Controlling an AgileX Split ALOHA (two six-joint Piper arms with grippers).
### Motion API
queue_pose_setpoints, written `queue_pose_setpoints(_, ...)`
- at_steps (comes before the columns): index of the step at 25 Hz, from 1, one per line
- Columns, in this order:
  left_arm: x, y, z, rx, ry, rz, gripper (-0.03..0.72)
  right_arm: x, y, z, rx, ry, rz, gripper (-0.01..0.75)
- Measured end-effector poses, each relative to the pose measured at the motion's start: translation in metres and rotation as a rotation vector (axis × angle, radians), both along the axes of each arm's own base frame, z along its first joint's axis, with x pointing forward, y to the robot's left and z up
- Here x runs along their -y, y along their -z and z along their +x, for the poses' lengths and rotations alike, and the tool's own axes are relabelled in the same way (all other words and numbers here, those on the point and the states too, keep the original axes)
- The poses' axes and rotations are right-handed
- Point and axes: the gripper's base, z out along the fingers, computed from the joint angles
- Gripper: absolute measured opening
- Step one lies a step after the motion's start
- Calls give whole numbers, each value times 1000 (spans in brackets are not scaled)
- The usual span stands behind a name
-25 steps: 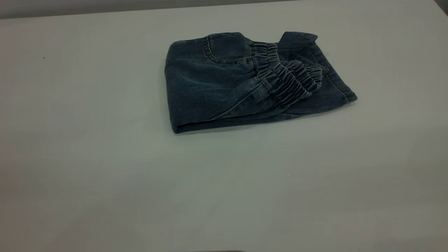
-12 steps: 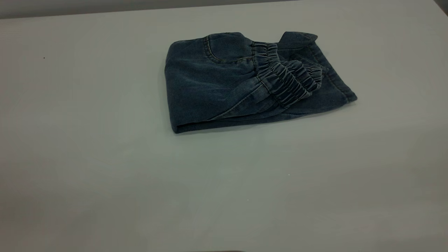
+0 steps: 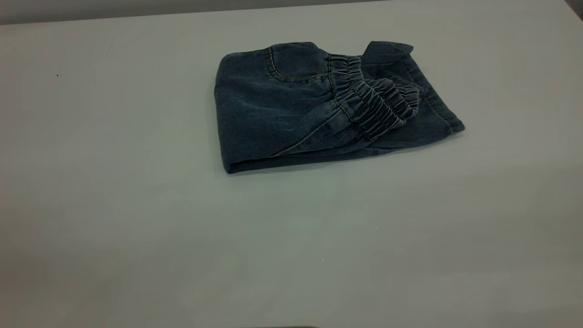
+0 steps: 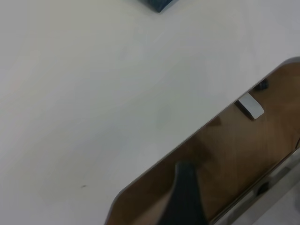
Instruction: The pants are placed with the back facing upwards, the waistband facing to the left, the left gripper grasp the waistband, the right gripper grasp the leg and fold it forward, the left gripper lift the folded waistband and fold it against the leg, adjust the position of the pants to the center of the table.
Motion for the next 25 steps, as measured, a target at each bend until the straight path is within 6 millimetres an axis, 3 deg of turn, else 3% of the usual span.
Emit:
queue_pose_setpoints(12, 0, 0, 0, 1, -16, -2, 551, 0, 0, 0, 0, -1, 1, 494)
queue_pose_setpoints(25, -9, 0, -8, 65, -636, -25, 551, 0, 0, 0, 0, -1, 0, 494)
